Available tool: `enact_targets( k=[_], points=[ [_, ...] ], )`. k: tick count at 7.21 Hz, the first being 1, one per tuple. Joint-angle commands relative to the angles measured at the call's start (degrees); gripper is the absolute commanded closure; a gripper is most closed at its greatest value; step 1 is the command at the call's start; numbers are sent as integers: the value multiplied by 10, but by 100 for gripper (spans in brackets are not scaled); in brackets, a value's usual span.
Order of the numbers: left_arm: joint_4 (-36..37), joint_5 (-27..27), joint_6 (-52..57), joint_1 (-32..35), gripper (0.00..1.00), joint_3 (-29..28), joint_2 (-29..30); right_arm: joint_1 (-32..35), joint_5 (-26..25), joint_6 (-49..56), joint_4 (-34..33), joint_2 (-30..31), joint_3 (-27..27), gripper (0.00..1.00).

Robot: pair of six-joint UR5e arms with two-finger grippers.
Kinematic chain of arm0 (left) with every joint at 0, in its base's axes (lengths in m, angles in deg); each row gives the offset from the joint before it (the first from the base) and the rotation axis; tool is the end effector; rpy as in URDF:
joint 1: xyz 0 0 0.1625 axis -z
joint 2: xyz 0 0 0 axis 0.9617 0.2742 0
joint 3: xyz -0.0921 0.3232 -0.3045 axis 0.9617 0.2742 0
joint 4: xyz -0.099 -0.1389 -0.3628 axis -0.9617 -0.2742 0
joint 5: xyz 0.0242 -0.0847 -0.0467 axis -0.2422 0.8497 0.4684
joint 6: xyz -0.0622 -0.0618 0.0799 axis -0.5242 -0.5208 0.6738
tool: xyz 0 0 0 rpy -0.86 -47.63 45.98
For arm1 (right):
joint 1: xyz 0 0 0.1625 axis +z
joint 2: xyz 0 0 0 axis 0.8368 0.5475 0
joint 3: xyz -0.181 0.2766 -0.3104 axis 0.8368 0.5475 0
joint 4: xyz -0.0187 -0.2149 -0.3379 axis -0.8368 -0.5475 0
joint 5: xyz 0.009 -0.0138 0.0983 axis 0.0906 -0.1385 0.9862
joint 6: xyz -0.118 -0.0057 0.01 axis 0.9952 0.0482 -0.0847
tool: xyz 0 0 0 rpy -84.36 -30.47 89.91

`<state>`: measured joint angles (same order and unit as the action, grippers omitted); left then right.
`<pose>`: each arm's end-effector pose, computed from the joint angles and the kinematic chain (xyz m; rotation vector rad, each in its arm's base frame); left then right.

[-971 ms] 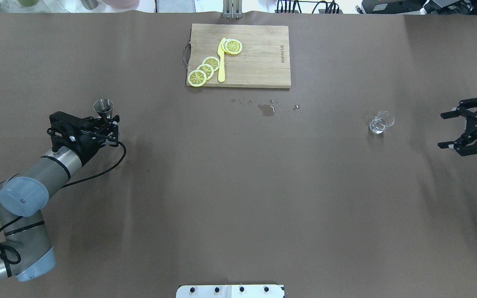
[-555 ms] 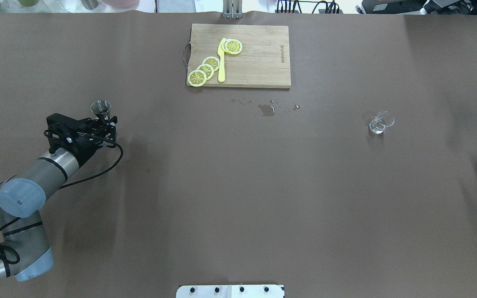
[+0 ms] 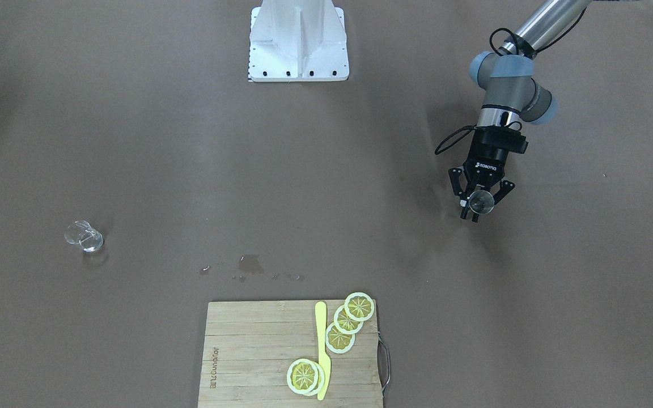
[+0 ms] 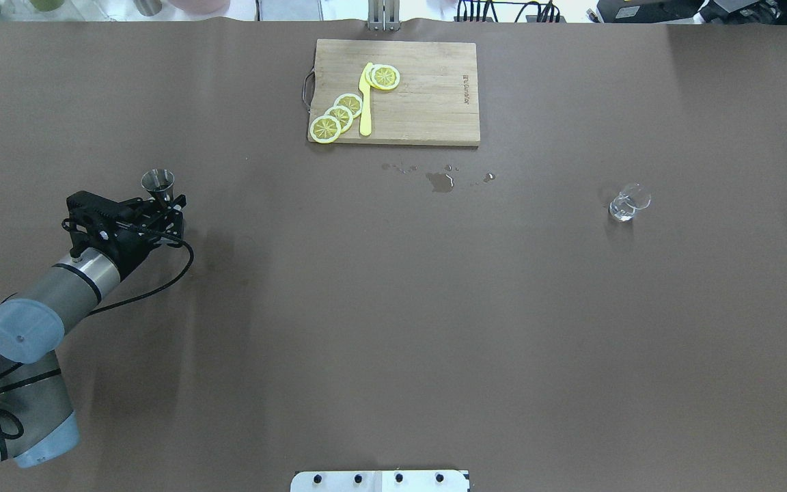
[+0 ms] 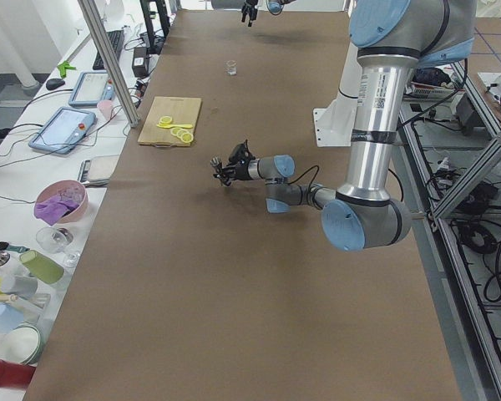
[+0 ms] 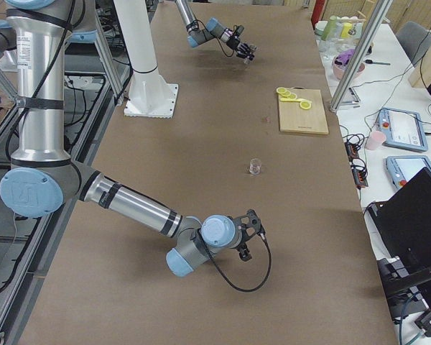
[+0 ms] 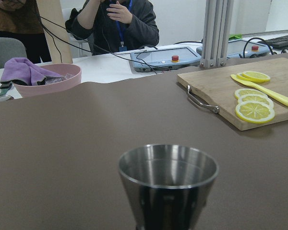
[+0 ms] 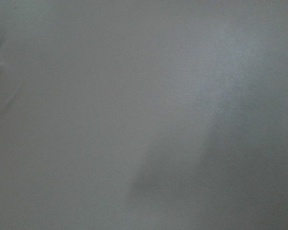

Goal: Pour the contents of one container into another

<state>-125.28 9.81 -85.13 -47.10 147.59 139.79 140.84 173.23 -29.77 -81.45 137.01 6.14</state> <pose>0.4070 -0.4243 0.5235 1.1544 0.8446 -0.1154 -0.0057 -0.4330 0.7838 0.4742 -0.9457 -0.2639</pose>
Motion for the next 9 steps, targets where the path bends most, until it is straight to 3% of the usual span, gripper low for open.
enact_targets(
  k=[1, 2, 4, 6, 9],
  points=[
    [-10, 1, 0, 0, 63, 1, -9, 23, -14, -4, -99, 1, -1, 0],
    [-10, 1, 0, 0, 57, 1, -9, 26, -21, -4, -138, 1, -3, 0],
    [-11, 1, 0, 0, 55, 2, -9, 29, -30, -4, -210, -3, -19, 0],
    [-11, 1, 0, 0, 50, 3, -9, 31, -44, -4, -303, -47, -20, 0],
    [-15, -1, 0, 0, 6, 6, -9, 38, -103, -4, -382, -52, -15, 0]
  ],
)
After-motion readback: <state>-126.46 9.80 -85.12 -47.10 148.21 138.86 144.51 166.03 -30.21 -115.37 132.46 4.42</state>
